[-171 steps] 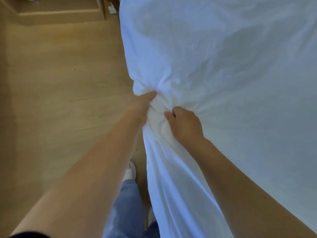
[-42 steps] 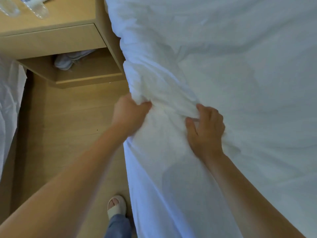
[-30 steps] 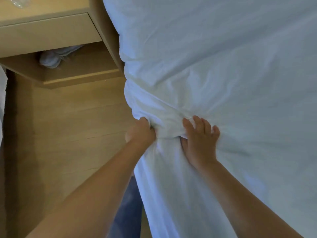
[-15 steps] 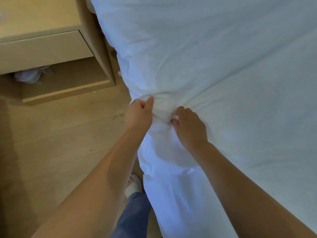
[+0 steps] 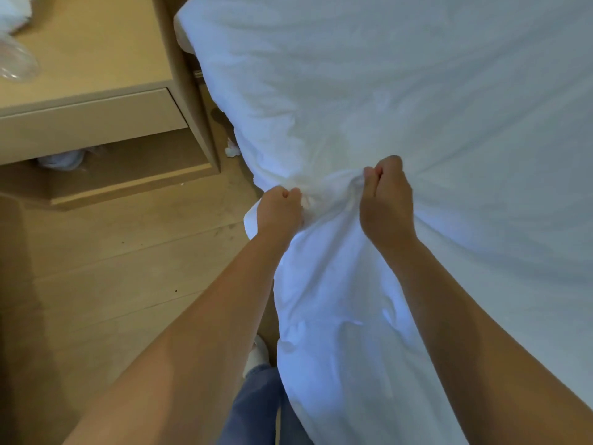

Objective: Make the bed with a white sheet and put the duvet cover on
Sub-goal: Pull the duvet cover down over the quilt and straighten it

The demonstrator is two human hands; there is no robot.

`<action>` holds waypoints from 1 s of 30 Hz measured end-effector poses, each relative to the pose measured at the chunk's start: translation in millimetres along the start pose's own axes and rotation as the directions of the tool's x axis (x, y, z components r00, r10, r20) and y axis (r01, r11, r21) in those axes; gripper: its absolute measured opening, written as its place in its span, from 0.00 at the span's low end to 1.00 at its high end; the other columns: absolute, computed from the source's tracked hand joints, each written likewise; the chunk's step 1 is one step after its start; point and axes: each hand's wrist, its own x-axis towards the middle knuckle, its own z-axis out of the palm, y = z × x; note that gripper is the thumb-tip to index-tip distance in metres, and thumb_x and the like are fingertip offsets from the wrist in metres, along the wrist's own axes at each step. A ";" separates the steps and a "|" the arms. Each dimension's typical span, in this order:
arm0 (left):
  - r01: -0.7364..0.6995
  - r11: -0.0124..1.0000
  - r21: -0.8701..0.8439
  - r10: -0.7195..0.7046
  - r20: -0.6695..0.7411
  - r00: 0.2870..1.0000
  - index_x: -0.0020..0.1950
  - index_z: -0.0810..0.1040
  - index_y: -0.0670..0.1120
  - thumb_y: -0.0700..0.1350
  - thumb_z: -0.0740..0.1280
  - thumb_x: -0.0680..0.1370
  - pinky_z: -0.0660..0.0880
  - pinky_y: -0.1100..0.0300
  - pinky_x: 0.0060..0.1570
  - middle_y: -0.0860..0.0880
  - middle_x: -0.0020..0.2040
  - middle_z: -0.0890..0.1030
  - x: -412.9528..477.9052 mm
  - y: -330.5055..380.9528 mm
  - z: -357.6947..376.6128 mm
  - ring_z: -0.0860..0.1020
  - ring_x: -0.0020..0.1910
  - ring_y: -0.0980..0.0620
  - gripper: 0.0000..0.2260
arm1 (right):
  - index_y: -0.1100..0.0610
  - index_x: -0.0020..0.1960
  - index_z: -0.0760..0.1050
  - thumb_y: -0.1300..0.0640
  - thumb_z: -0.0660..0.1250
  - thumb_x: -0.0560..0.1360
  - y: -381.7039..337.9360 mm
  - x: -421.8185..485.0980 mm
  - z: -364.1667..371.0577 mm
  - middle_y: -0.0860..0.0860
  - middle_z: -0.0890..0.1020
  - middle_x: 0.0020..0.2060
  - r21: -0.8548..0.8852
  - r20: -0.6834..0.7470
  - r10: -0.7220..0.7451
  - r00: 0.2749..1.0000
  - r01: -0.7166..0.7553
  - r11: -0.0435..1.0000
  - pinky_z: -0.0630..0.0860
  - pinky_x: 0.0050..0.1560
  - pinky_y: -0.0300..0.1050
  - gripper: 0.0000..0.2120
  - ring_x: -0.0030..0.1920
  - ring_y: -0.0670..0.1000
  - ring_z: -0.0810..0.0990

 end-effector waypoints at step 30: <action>0.060 0.992 -0.115 -0.097 -0.351 0.931 0.46 0.77 0.52 0.60 0.76 0.63 0.76 0.58 0.37 0.54 0.41 0.81 54.9 -2.6 -3.6 0.80 0.41 0.52 0.19 | 0.66 0.47 0.74 0.59 0.56 0.77 45.0 58.8 43.4 0.64 0.77 0.46 -0.417 0.253 -0.310 0.916 0.393 0.820 0.67 0.51 0.55 0.12 0.50 0.63 0.76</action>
